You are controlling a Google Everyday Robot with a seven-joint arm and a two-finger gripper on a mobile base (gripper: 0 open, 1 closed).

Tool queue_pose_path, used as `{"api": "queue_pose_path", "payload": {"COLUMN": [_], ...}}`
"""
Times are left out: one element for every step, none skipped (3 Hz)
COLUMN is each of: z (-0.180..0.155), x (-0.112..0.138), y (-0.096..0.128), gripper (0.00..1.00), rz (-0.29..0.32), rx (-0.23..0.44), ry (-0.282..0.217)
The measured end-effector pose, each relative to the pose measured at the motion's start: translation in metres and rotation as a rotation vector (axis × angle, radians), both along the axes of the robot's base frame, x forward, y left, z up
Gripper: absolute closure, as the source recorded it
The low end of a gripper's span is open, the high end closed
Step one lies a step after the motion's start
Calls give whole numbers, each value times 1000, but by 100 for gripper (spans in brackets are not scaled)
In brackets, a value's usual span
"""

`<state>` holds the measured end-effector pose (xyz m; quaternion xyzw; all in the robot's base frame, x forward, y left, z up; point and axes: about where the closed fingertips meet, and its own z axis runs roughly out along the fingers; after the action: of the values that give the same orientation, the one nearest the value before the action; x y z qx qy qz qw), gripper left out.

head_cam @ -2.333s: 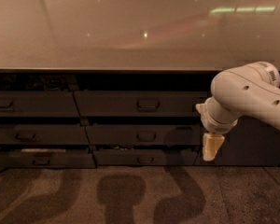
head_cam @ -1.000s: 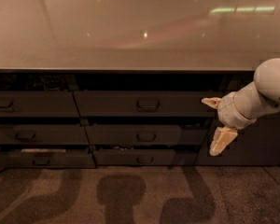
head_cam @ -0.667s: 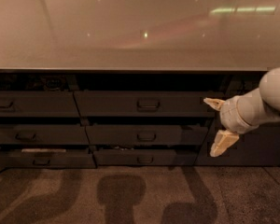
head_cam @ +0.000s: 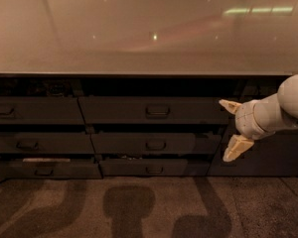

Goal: Open top drawer

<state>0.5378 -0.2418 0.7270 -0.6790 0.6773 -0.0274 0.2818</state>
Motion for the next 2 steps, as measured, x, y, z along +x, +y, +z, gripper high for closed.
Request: {"api": "queue_pose_path", "payload": {"z": [2,9], "x": [35,78], "y": [-16,-32], "gripper": [0,0], "rz": [-65,-136], "rx": [-14,-35], "ry": [28,53]}}
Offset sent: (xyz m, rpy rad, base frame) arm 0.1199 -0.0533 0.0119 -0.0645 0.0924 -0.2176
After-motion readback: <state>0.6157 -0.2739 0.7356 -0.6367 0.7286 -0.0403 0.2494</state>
